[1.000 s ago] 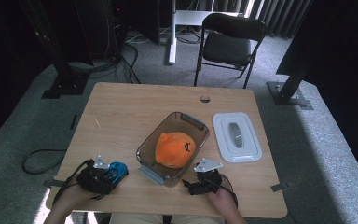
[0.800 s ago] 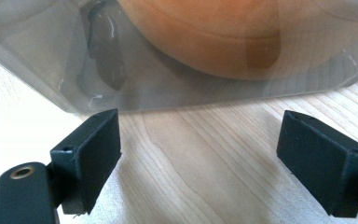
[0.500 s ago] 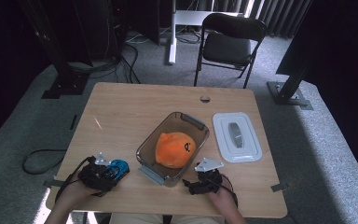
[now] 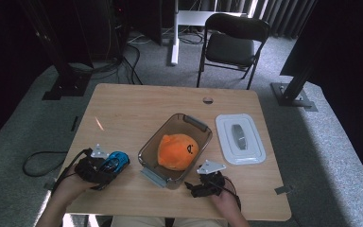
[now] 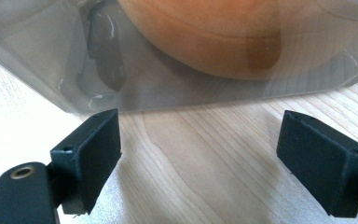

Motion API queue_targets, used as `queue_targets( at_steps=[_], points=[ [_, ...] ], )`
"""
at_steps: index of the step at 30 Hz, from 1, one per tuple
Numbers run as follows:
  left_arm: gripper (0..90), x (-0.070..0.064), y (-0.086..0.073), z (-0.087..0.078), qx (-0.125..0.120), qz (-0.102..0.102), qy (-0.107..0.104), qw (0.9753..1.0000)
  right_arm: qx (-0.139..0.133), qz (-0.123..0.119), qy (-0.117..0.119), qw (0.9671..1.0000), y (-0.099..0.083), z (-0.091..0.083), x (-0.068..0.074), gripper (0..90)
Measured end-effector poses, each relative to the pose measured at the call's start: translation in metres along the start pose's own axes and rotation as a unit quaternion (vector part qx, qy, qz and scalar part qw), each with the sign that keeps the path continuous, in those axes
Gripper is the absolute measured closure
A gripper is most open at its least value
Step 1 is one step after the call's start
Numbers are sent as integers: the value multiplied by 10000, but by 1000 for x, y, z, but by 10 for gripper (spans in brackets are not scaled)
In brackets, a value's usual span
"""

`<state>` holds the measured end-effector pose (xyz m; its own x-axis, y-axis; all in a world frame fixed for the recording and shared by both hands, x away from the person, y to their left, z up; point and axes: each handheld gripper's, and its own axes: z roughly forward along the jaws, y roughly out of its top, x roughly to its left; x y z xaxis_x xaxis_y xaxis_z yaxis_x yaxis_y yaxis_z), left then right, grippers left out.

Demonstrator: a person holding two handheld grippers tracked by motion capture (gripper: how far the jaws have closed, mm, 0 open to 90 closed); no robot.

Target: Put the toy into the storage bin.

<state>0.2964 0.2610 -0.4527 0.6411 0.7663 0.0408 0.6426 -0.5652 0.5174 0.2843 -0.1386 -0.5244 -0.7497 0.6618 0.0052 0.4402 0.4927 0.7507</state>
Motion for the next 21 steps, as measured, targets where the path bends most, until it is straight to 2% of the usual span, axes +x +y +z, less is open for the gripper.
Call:
queue_targets(
  at_steps=[10, 13, 15, 17, 21],
  points=[
    [289, 5, 27, -24, -127, 113, 114, 9998, 5, 6, 3, 10000, 2, 1, 1, 133],
    [289, 9, 34, -33, -219, 78, 137, 9996, 38, 65, 19, 10000, 6, 5, 2, 131],
    [289, 11, 41, -39, -238, 96, 110, 9996, 50, 7, -15, 10000, 10, 7, 5, 131],
    [289, 13, 46, -44, -247, 134, 124, 9995, 57, -70, -21, 10000, 13, 10, 8, 131],
    [289, 15, 61, -55, -283, 235, 186, 9991, 76, -41, -67, 9999, 18, 16, 11, 130]
  ],
)
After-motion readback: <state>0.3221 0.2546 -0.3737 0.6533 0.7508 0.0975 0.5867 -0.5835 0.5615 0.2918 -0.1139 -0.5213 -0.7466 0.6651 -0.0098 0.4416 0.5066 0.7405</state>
